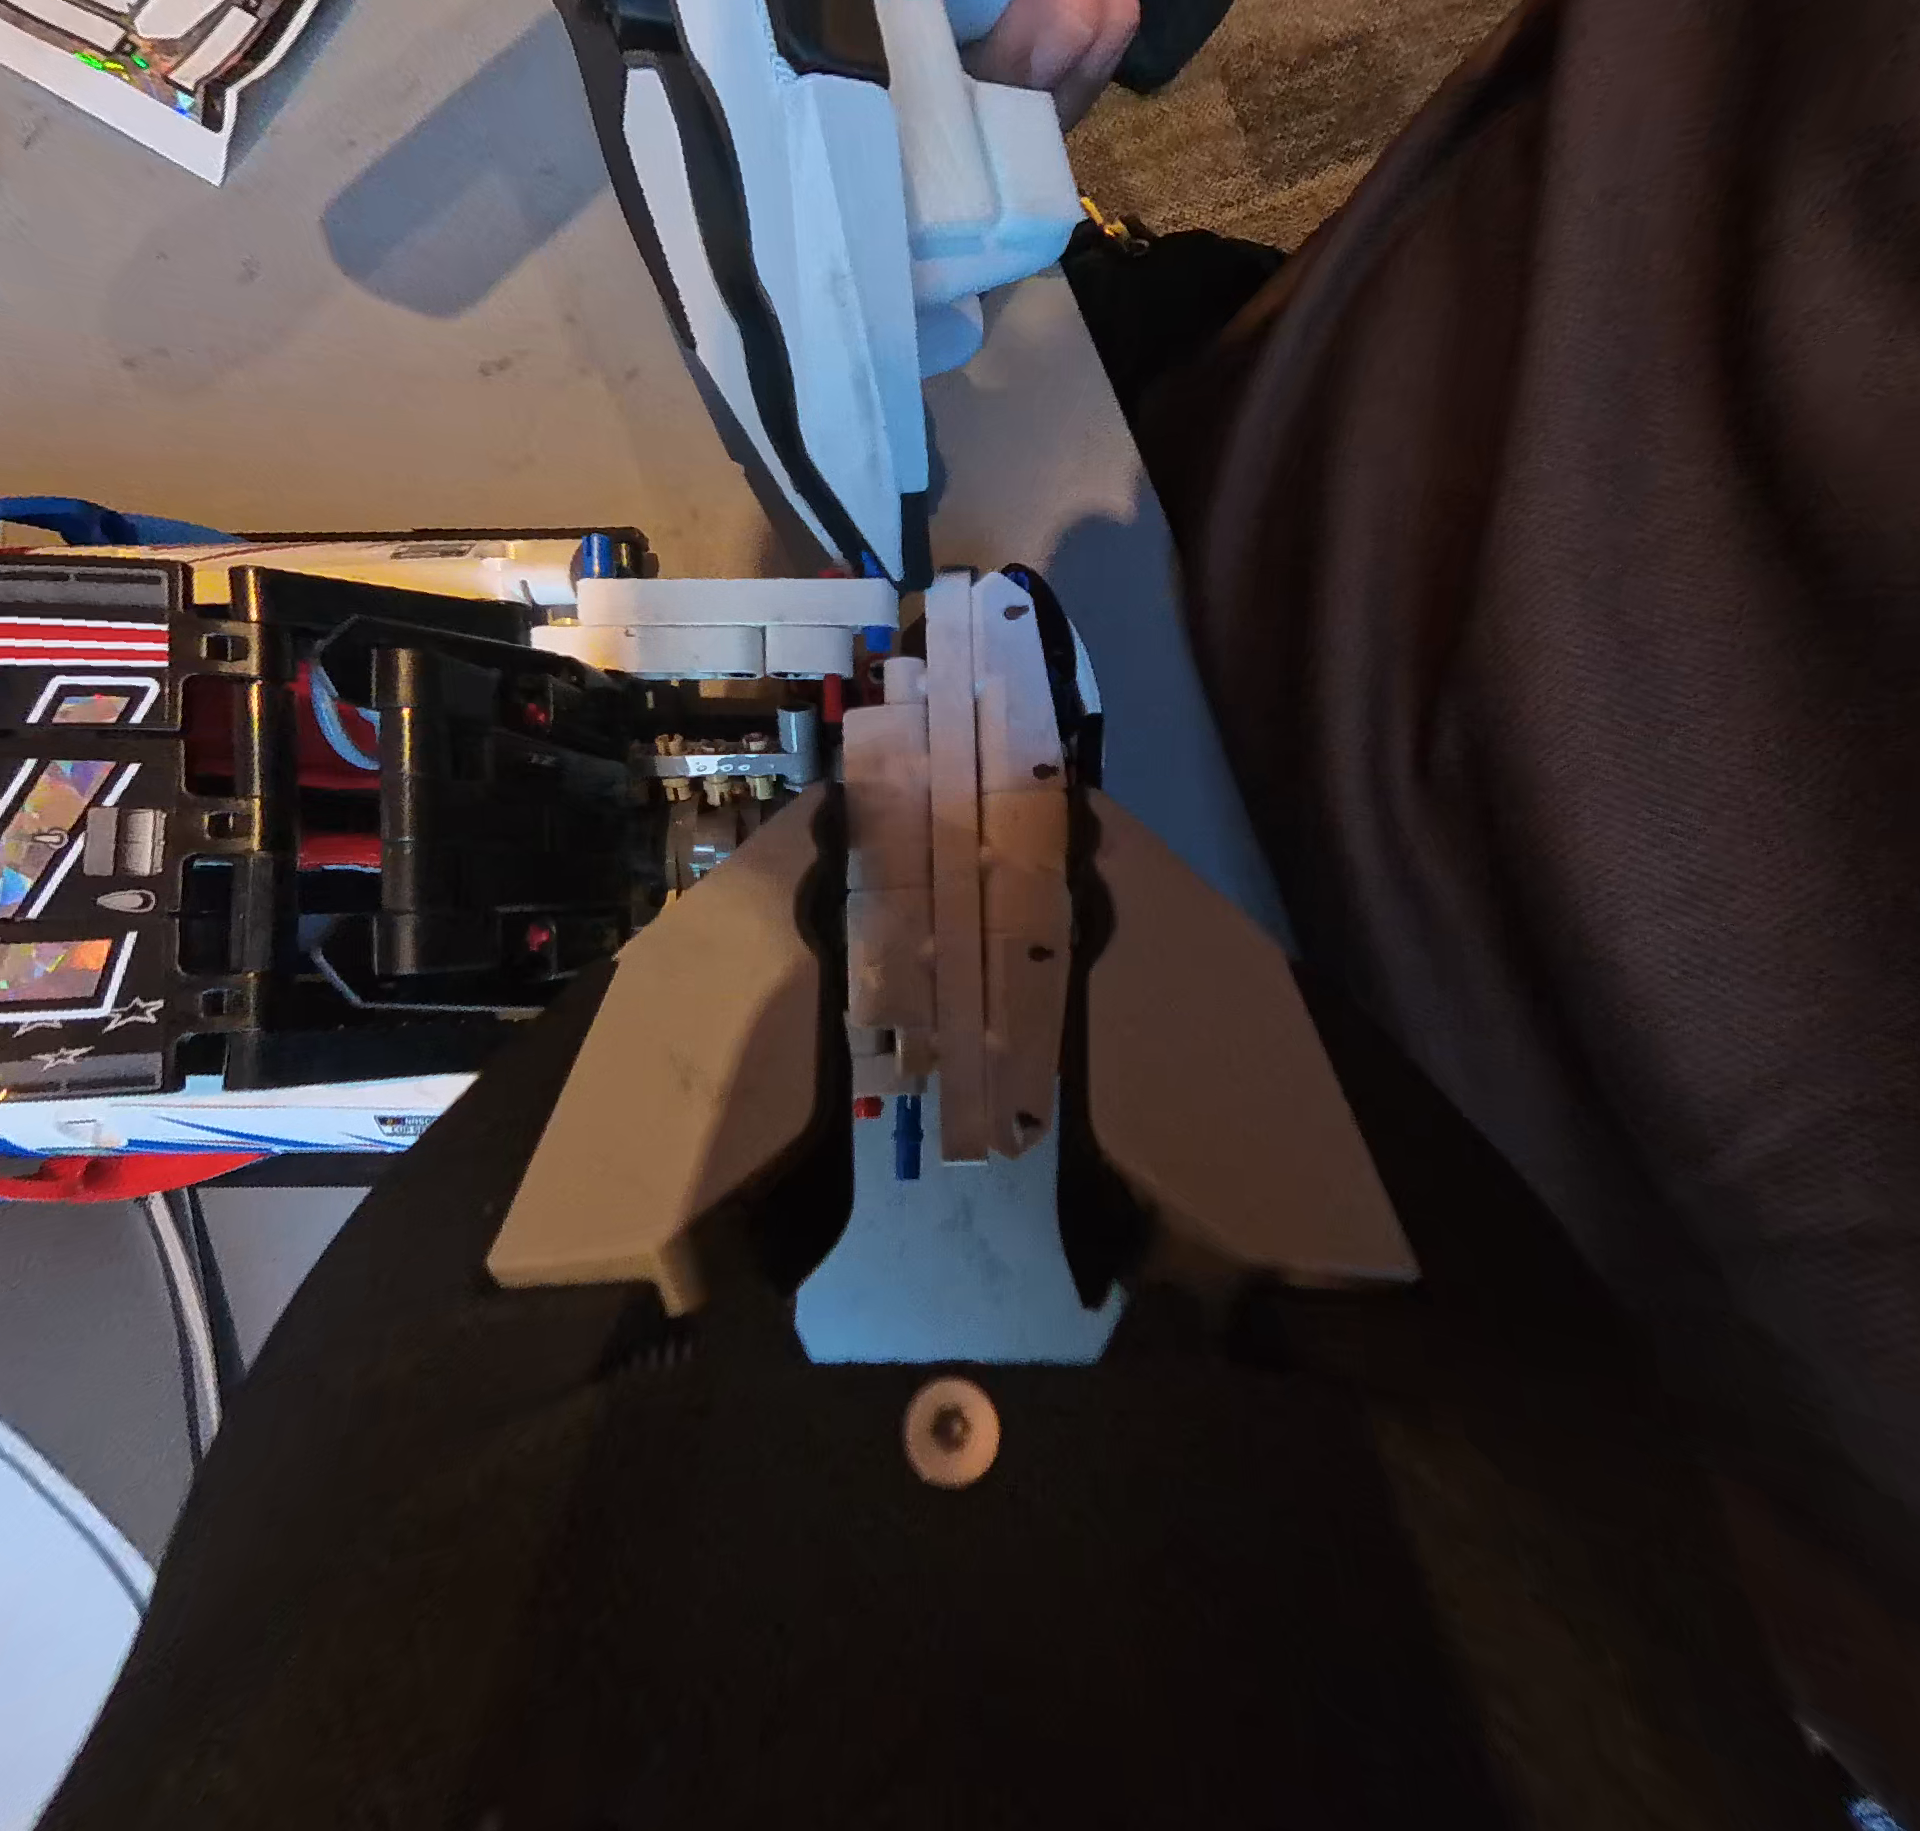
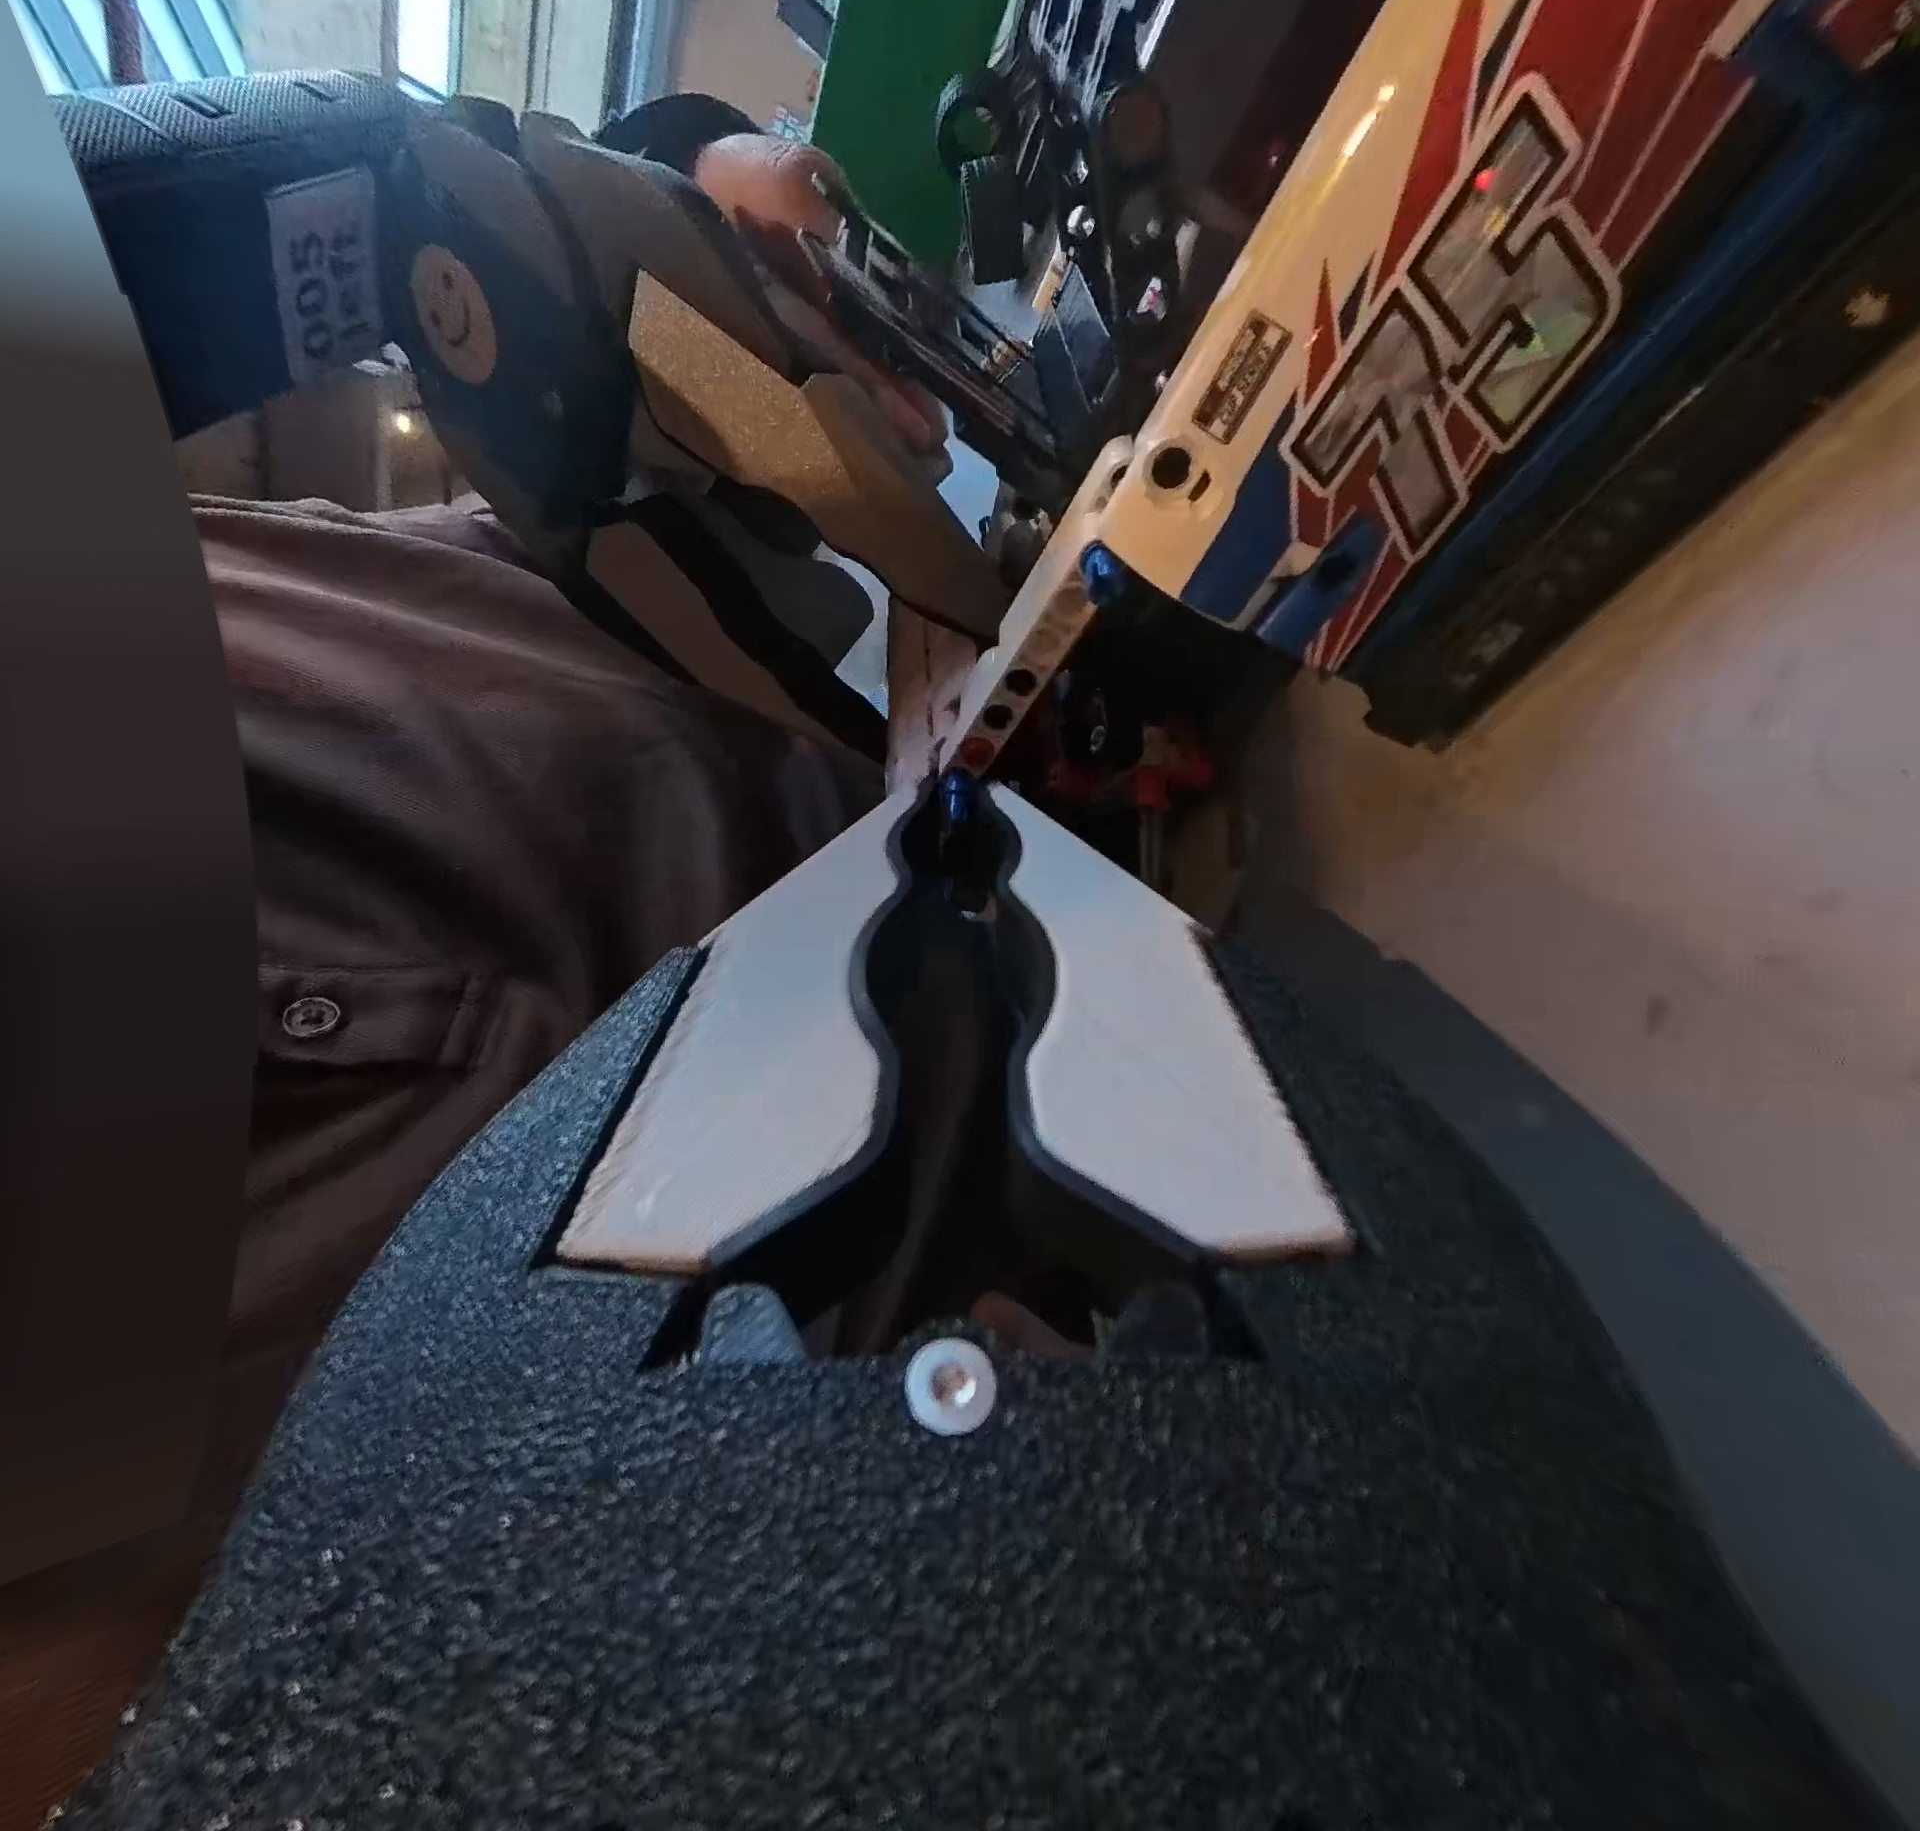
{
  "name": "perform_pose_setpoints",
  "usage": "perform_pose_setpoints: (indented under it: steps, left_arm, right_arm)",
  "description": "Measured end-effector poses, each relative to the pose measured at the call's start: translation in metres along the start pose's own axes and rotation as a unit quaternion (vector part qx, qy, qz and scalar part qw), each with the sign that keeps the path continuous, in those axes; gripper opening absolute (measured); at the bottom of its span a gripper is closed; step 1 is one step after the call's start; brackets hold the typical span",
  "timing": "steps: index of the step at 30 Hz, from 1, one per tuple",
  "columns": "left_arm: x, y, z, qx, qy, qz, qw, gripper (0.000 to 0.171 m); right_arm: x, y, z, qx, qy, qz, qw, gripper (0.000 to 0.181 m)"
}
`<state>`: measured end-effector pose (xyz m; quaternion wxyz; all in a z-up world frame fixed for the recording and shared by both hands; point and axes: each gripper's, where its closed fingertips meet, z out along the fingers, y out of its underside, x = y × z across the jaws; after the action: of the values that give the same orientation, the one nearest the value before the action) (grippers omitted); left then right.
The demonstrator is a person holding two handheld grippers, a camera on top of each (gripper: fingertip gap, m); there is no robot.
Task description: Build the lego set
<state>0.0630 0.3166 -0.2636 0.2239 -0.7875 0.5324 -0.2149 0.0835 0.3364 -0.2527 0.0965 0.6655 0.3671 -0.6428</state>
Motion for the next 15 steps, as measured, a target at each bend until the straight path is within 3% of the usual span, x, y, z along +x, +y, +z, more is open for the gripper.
perform_pose_setpoints:
  steps: [15]
  left_arm:
    - [-0.0007, 0.0027, -0.0020, 0.002, 0.001, 0.007, 1.000, 0.040]
  right_arm:
    - [0.0015, -0.0003, 0.0009, -0.030, 0.004, 0.005, 1.000, 0.006]
